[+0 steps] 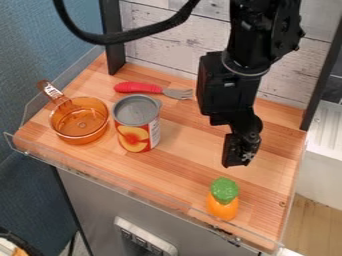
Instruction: Move the red fork to the bottom right corner of the table
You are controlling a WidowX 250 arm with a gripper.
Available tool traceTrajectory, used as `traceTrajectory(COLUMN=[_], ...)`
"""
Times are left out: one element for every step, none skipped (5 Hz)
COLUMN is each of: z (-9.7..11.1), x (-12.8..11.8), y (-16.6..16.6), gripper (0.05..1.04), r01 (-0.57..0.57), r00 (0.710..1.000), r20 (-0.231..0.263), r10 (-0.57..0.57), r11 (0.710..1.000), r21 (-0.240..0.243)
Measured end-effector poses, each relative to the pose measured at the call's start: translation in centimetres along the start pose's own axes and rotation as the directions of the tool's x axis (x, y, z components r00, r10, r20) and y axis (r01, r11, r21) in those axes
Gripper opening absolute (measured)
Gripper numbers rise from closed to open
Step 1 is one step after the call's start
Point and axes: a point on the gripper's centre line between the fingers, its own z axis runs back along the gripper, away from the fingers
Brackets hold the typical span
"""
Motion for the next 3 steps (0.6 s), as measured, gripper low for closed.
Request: traceTrajectory(z=[-0.7, -0.8, -0.7], x=[0.2, 0.7, 0.3], y=[0.1, -2.0, -3.5], gripper=[1.0, 1.0, 1.0], r01=[0.001, -0.056, -0.083], r00=[1.0, 0.998, 0.996], r20=[0.025, 0.039, 0.039], r10=[-0.002, 0.056, 0.082], r11=[1.0, 0.998, 0.997], r21=[0.015, 0.014, 0.002])
